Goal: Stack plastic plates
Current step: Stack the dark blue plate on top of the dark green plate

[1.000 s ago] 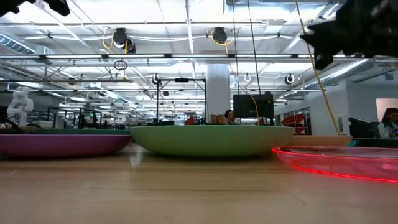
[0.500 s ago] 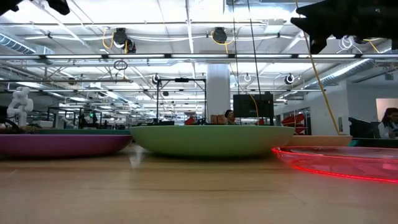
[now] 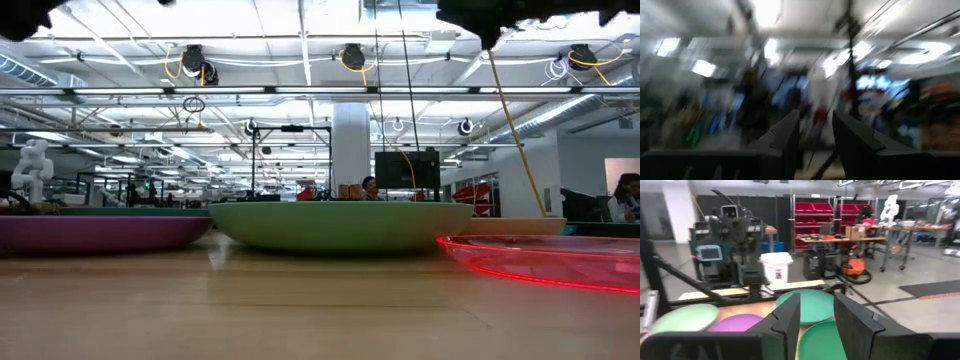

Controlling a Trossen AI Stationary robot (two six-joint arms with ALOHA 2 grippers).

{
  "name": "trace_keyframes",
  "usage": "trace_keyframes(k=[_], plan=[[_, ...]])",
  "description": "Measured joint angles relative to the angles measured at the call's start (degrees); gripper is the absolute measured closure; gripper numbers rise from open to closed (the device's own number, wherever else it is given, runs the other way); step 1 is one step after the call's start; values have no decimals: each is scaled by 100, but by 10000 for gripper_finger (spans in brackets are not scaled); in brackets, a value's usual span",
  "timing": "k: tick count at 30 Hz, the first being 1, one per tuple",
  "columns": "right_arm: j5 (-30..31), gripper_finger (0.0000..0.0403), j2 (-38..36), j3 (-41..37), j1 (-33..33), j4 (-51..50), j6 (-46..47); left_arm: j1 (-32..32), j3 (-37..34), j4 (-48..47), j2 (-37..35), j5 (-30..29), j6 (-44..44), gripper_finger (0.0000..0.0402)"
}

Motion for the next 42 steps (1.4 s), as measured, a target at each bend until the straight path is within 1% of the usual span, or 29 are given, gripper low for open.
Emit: trace_keyframes(k=[1,3,5,7,10,14,17,20,28,31,35,38,42], plan=[[-2,289,70,129,-62,-64,-80,80,220,-497,121,-187,-202,277],[-3,289,186,342,-188,-121,-202,303,754,-1817,308,-602,-596,277],[-2,289,278,508,-306,-147,-384,576,1318,-3407,524,-1037,-937,277],[-2,289,350,580,-407,-141,-577,899,1866,-4853,847,-1332,-1228,277],[-3,289,420,623,-540,-139,-747,1466,2586,-6557,1317,-1458,-1573,277],[-6,289,512,623,-664,-339,-909,2081,3166,-8249,1959,-1469,-1839,277],[-5,289,597,623,-747,-402,-1195,2412,3277,-8558,2314,-1308,-1795,277],[-7,289,618,623,-831,-398,-1293,2540,3279,-8663,2603,-1131,-1762,277],[-14,289,625,623,-929,-403,-1293,2537,3279,-8797,3076,-1031,-1824,277],[-20,289,625,623,-930,-412,-1293,2547,3283,-9119,3178,-1030,-2349,277],[-28,289,625,623,-930,-448,-1293,2546,3279,-9914,3455,-1126,-2904,277],[-28,289,625,623,-930,-481,-1280,2479,3266,-10027,3677,-1165,-2835,277],[-28,289,625,623,-930,-503,-1176,2394,3268,-9795,3898,-1184,-2608,277]])
